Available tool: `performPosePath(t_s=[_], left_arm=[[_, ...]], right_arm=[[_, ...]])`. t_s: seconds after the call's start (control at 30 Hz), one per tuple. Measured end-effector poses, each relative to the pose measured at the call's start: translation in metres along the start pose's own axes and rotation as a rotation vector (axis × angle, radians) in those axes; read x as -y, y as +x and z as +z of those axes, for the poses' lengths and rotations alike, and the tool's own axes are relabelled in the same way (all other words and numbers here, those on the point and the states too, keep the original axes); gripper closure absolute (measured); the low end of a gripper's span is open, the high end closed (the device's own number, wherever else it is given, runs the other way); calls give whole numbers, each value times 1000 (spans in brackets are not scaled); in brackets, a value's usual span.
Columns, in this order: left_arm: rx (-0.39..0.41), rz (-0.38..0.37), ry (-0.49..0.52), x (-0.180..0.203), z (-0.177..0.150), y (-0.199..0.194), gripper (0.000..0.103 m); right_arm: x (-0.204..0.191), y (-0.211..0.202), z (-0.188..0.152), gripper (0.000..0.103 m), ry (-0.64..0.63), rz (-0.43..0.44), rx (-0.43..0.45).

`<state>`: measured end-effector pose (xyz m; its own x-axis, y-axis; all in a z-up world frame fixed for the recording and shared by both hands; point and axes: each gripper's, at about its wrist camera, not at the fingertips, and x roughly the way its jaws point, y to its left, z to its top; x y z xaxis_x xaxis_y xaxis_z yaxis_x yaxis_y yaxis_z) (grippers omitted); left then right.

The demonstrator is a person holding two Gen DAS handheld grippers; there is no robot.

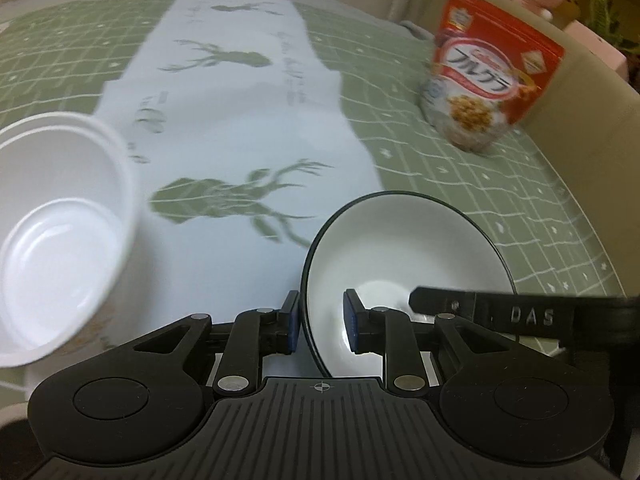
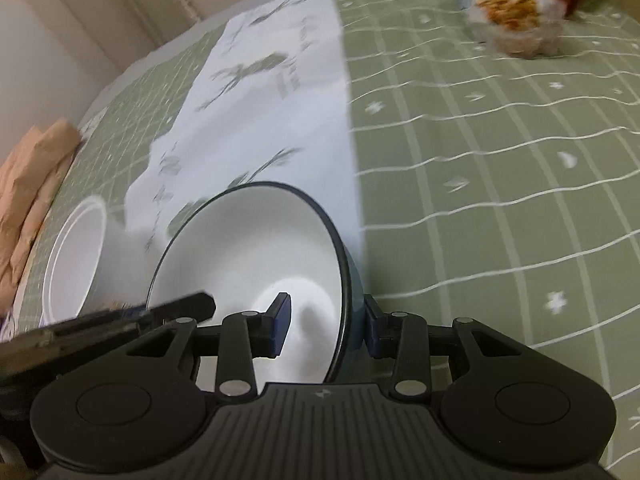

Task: Organize plates and bowls
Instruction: 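Lower the blue bowl into the cream bowl with both tools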

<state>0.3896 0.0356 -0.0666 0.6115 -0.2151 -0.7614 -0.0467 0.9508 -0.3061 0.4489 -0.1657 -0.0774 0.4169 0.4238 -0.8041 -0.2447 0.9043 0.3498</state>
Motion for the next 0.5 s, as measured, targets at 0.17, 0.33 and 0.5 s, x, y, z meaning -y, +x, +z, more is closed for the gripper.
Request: performPosePath(t_s=[0.17,0.33,0.5], left_arm=[[13,7,54,17,1,7,77],[-15,7,53,16,2,14,77],[-41,0,58,16,-1,21,77]], right_arm=[[24,-4,1,66,36,-14,17],[28,2,-4,66,36,2,2],[31,12,-9,66,52,21,-26]])
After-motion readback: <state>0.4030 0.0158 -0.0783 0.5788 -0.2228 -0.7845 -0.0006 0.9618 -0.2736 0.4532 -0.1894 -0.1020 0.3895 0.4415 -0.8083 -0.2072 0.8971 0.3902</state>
